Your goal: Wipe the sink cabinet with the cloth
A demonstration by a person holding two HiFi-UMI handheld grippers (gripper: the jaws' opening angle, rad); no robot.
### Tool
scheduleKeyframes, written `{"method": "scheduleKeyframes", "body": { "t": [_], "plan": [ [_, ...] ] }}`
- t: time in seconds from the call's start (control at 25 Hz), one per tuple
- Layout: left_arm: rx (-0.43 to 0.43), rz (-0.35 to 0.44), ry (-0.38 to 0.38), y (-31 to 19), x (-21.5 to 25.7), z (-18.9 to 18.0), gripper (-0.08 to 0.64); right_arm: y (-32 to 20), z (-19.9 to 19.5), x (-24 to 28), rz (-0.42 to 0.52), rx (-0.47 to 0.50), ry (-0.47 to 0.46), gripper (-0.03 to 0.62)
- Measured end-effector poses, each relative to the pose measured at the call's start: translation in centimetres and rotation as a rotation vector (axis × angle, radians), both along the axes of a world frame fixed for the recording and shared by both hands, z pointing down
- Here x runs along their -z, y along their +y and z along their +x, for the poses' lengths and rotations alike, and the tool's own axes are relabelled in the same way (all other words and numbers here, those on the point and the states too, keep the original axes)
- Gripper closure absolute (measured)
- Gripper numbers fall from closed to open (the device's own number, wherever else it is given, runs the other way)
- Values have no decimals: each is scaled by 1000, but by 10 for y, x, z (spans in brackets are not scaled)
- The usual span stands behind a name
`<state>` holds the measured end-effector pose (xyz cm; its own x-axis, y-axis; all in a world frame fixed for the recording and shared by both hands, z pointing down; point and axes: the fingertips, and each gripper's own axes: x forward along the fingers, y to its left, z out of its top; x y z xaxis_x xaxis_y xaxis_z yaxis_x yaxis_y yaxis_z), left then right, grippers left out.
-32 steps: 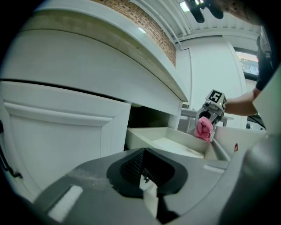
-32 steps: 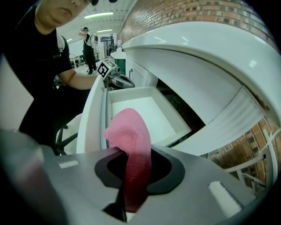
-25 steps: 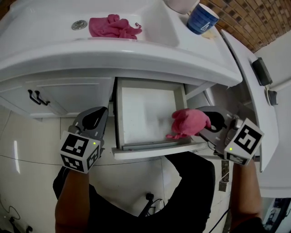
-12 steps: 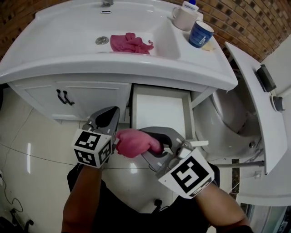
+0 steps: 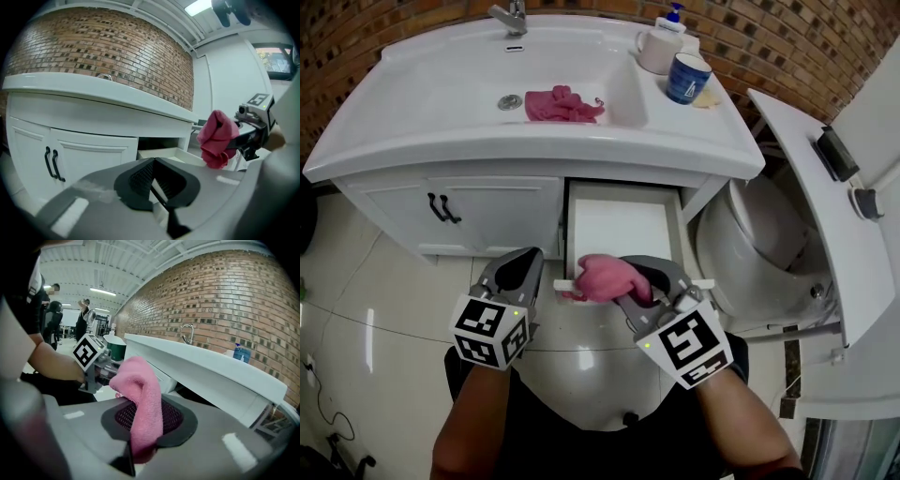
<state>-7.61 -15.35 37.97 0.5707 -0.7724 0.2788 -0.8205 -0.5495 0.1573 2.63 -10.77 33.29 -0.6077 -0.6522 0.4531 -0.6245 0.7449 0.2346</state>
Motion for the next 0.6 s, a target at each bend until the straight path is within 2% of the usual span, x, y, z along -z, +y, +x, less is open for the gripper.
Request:
{"method": "scheduleKeyframes", "body": {
  "t": [0.24,0.6],
  "plan": [
    [-31,4,7,38,14,9,554,5,62,-2,31,-122,-7,511],
    [-10,6,14,85,18,24,554,11,173,-10,49,-401,-107,511]
  ]
}}
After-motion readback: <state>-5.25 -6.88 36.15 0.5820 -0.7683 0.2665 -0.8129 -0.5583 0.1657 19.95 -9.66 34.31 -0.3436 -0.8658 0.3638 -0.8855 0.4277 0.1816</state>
